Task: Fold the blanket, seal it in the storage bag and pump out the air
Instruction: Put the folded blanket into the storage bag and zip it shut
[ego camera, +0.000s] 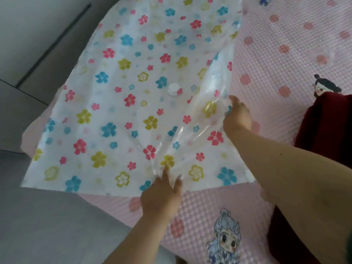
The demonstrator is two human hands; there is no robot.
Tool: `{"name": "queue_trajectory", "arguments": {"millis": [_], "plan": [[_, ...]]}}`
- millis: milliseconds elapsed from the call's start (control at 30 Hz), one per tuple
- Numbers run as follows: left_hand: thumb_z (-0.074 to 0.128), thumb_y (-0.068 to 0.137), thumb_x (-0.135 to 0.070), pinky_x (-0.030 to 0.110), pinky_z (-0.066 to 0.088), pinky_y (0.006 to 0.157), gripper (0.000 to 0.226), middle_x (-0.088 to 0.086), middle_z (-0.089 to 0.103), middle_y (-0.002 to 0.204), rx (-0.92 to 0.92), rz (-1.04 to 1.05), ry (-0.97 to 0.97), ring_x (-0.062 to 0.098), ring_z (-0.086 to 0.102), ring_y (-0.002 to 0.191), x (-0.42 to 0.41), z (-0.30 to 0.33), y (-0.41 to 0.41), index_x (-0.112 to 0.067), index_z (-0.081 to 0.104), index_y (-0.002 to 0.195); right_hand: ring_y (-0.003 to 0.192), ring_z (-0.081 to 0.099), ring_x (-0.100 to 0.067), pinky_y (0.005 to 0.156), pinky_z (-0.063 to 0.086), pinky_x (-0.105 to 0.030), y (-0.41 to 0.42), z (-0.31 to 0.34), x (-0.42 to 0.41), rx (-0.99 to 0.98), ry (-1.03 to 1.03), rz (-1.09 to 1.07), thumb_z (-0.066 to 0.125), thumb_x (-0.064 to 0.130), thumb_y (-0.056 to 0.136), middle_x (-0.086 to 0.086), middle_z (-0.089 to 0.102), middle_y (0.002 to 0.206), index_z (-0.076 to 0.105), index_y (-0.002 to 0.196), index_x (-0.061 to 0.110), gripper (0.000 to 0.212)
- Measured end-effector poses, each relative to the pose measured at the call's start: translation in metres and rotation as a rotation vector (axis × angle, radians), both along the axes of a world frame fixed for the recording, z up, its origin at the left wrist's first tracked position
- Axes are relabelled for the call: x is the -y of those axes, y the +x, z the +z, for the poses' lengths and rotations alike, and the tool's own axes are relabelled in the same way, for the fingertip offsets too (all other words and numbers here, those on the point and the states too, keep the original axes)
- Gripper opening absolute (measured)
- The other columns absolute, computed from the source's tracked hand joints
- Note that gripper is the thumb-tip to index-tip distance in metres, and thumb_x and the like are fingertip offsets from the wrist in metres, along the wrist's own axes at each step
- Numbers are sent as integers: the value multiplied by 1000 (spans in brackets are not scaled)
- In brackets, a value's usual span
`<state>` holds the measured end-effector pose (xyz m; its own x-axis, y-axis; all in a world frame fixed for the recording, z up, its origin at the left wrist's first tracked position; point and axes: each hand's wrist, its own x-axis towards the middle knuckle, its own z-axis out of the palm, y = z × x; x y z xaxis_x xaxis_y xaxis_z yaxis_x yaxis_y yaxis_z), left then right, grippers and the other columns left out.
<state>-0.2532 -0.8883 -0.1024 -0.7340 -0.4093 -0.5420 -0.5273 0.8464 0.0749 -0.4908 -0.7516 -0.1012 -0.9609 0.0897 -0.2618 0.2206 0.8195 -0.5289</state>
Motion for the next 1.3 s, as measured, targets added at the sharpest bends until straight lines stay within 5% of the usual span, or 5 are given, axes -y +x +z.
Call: {"name": "queue_trajectory", "arguments": {"millis": [167, 367, 767, 1000, 1300], "plan": [[18, 99, -50, 42, 31, 113, 57, 5, 44, 147, -334, -120, -158, 22, 38, 136, 52, 7, -55, -26, 31, 149, 136, 30, -33, 111, 20, -42, 35, 23, 28, -312, 182, -11, 48, 19, 89, -16, 36, 145, 27, 148, 13, 63], [8, 94, -61, 57, -7, 116, 68, 5, -12, 161, -83, -237, -187, 26, -13, 148, 134, -46, -67, -32, -11, 152, 140, -35, -27, 114, -13, -57, 145, -56, 52, 133, 396, 603, 2, 67, 91, -5, -33, 155, -27, 146, 33, 71], [3, 91, -59, 50, -13, 116, 78, 15, -13, 159, -214, 357, -71, 29, -14, 147, 21, -69, -47, -13, -14, 151, 148, -15, -20, 117, -7, -54, -10, -64, 43, -165, 701, 1119, -12, 65, 87, 1, -17, 160, -19, 149, 36, 68], [14, 96, -56, 49, 0, 119, 71, 13, 14, 160, -510, -26, -112, 29, 8, 148, 32, -65, -33, -15, 19, 153, 147, -18, -18, 117, -11, -50, 60, -49, 51, -165, 497, 921, 1, 61, 91, 3, -15, 161, -14, 150, 32, 68], [-19, 73, -74, 59, -9, 114, 90, 5, -17, 160, -170, -224, 42, 32, -18, 145, 12, -51, -54, -31, -11, 152, 149, 7, -19, 120, 3, -36, 70, -43, 12, -91, 238, 679, 23, 52, 99, -2, 17, 161, 23, 153, 24, 61]]}}
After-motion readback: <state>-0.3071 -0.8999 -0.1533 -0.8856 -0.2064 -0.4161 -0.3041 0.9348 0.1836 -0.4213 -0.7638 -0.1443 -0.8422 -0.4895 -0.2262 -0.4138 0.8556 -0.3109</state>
